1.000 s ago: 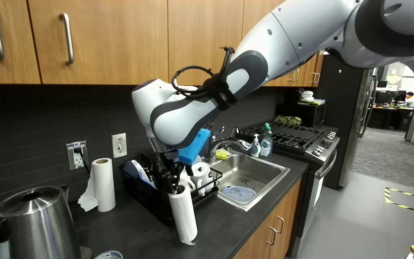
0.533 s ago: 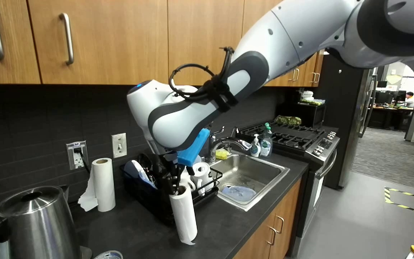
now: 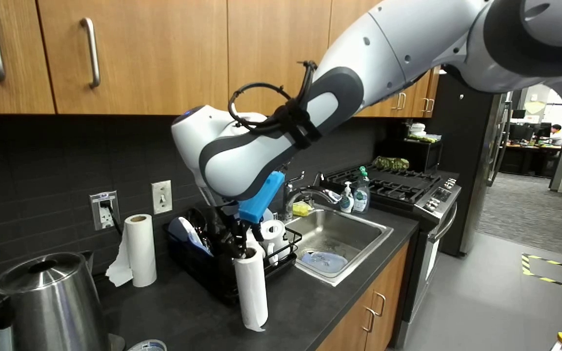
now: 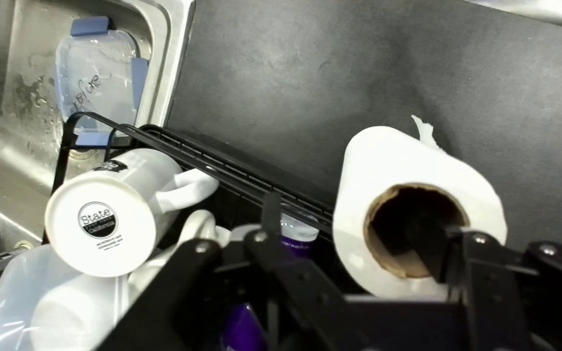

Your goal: Put the toilet paper closer to the edge in a lying position

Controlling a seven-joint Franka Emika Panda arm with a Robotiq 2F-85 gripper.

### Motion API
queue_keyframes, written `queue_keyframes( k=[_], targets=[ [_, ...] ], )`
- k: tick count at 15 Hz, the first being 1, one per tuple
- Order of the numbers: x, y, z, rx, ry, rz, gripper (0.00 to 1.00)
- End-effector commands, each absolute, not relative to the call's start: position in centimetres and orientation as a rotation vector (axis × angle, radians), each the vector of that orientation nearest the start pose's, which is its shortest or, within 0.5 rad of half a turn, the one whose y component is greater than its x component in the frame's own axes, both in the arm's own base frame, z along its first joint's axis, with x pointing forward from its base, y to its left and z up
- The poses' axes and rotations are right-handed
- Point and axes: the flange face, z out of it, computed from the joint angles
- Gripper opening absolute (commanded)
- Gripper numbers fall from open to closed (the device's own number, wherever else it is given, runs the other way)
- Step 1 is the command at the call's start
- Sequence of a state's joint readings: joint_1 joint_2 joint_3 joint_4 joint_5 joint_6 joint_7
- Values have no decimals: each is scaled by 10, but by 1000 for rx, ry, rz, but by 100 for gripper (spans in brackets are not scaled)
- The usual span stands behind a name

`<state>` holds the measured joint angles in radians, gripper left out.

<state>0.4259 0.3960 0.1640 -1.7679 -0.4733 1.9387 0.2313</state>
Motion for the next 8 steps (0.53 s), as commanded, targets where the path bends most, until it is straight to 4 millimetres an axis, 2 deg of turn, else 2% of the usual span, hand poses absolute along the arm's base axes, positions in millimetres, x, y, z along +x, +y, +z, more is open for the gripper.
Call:
queue_keyframes(
  k=[1,6,8],
  targets=[
    [546,315,327,-3423,-990,105,34],
    [546,298,328,-3423,-1030,98,1],
    [546,296,330,-3429,-1021,97,5]
  ],
)
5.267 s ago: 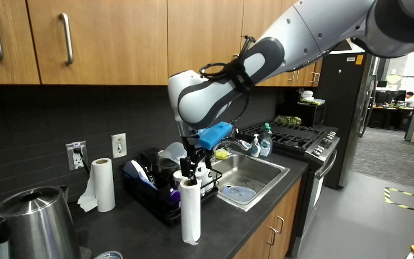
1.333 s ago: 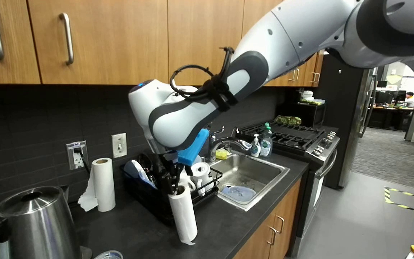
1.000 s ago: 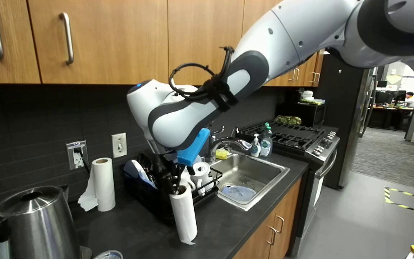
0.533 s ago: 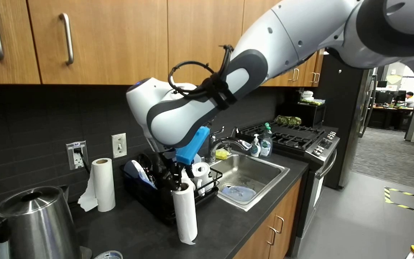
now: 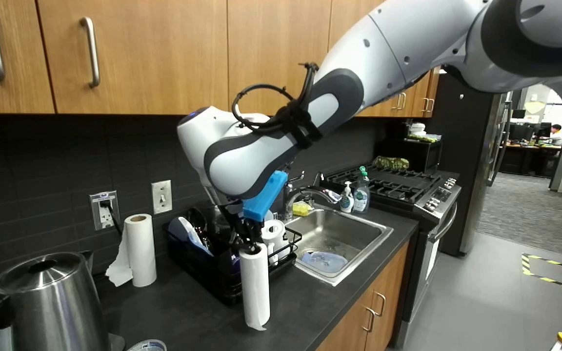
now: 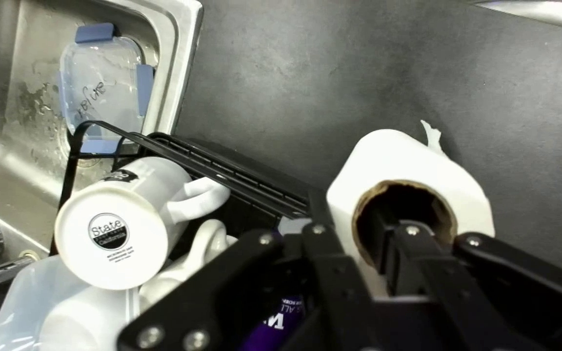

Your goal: Put the toilet paper closer to the edge in a lying position

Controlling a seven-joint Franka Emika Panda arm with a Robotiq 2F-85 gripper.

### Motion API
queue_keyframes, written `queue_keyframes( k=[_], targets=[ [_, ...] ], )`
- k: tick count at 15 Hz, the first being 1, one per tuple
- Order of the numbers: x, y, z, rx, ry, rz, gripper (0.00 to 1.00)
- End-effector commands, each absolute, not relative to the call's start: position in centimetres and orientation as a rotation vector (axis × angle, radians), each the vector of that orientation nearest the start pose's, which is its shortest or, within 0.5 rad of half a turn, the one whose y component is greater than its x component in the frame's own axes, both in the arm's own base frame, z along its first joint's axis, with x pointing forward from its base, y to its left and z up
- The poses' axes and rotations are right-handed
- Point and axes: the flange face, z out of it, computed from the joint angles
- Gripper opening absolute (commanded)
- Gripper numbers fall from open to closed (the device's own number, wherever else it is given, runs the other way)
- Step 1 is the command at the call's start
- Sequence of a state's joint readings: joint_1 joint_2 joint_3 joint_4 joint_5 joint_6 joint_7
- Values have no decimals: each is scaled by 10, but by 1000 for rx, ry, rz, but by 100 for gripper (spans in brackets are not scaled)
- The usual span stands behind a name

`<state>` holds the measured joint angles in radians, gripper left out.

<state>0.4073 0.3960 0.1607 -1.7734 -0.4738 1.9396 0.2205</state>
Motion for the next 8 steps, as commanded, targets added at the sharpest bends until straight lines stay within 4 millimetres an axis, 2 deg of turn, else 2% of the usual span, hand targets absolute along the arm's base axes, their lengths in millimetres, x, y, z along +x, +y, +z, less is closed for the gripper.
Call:
queue_keyframes(
  k=[1,5,8],
  targets=[
    [546,300,331,-3430,-1010,99,5],
    [540,334,335,-3444,-960,82,5],
    [530,363,337,-3485,-854,39,5]
  ],
)
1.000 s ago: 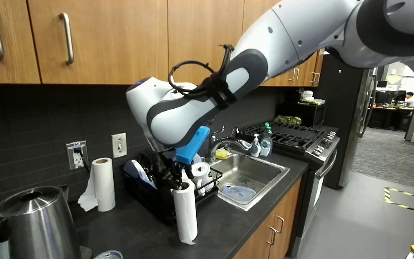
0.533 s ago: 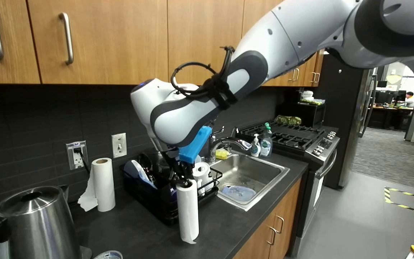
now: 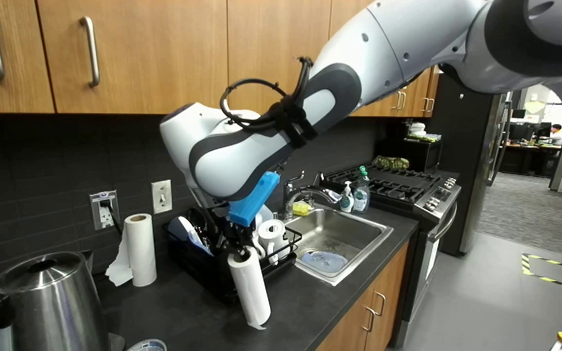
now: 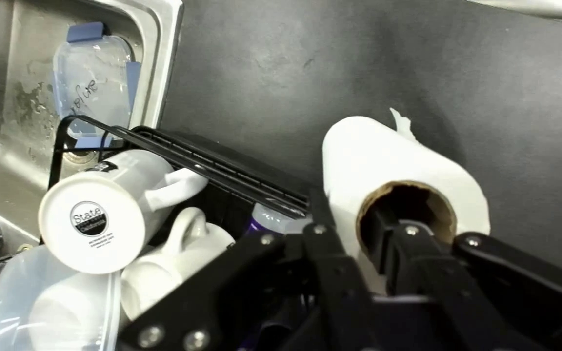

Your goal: Put the toilet paper closer to the edge in a lying position

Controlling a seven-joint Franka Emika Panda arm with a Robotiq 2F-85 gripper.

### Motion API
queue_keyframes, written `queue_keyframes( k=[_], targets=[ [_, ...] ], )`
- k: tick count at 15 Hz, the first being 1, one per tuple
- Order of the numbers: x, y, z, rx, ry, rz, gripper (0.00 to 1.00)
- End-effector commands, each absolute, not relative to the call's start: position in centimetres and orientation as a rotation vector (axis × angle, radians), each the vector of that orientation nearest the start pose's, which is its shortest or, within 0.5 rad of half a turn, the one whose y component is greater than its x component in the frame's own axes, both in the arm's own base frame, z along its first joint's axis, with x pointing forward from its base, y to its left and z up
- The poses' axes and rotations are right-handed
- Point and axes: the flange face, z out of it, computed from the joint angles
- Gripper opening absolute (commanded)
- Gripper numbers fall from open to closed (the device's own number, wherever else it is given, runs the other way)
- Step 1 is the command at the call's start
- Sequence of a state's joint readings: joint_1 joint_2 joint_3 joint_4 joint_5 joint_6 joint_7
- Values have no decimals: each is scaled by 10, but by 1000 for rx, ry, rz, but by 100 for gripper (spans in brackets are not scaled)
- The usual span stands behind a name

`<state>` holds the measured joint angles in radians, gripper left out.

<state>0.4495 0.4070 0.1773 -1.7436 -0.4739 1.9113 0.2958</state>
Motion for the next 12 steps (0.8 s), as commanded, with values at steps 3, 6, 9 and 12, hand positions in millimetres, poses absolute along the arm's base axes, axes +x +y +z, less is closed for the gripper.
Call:
queue_keyframes(
  k=[3,6,9,12],
  targets=[
    [518,385,340,-3520,-731,20,5],
    [510,403,337,-3543,-686,23,5],
    [503,427,326,-3540,-727,63,5],
    [494,454,309,-3528,-843,114,5]
  ],
)
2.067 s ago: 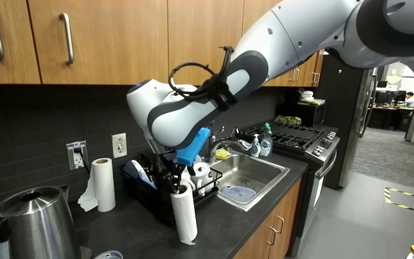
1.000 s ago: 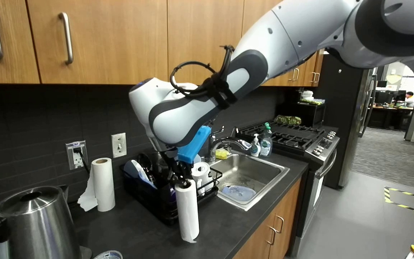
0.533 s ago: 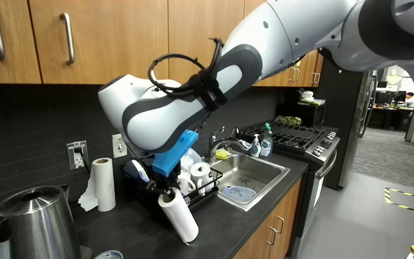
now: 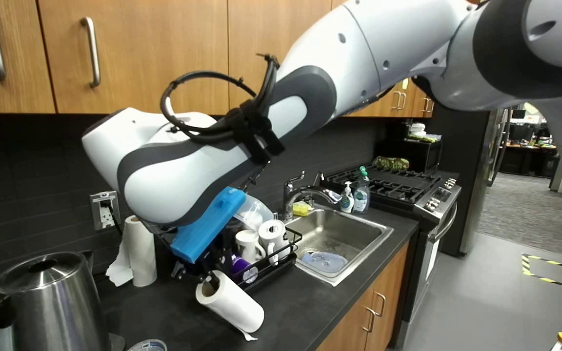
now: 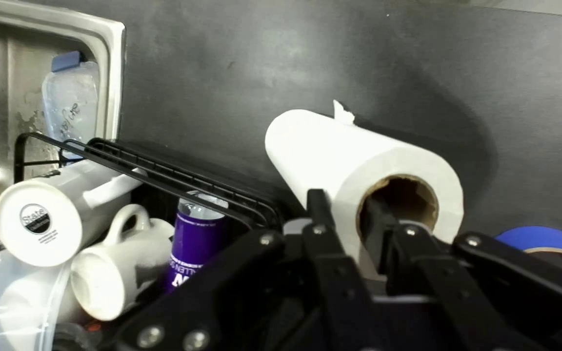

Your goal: Put the toilet paper closer to the edge in a lying position

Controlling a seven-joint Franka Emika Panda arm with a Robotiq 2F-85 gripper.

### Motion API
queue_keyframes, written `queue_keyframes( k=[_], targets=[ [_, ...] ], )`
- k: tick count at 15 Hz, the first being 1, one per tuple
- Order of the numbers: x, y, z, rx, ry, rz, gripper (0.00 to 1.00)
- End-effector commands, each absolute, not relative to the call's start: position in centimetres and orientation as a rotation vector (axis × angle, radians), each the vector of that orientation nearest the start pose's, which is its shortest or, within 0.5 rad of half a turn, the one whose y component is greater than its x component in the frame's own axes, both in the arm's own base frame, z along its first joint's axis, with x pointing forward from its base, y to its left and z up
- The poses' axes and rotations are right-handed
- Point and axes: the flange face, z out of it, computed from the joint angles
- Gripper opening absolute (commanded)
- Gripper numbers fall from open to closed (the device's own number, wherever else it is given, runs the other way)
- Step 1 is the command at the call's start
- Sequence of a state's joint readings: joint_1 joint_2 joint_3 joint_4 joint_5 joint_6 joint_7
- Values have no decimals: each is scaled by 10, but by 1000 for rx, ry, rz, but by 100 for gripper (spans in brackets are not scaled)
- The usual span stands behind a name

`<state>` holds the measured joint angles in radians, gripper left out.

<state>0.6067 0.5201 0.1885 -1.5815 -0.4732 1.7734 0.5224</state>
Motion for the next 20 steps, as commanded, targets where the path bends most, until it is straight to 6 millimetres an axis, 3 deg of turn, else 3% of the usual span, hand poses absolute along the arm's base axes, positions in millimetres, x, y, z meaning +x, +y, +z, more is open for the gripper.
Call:
queue_keyframes(
  k=[1,5,10,11,14,20],
  targets=[
    [492,461,306,-3530,-872,123,5],
    [484,487,292,-3535,-945,168,5],
    [482,502,283,-3540,-998,223,5],
    [483,504,283,-3539,-1004,231,47],
    [487,506,283,-3536,-1010,247,58],
    [495,507,284,-3541,-1003,259,99]
  ],
)
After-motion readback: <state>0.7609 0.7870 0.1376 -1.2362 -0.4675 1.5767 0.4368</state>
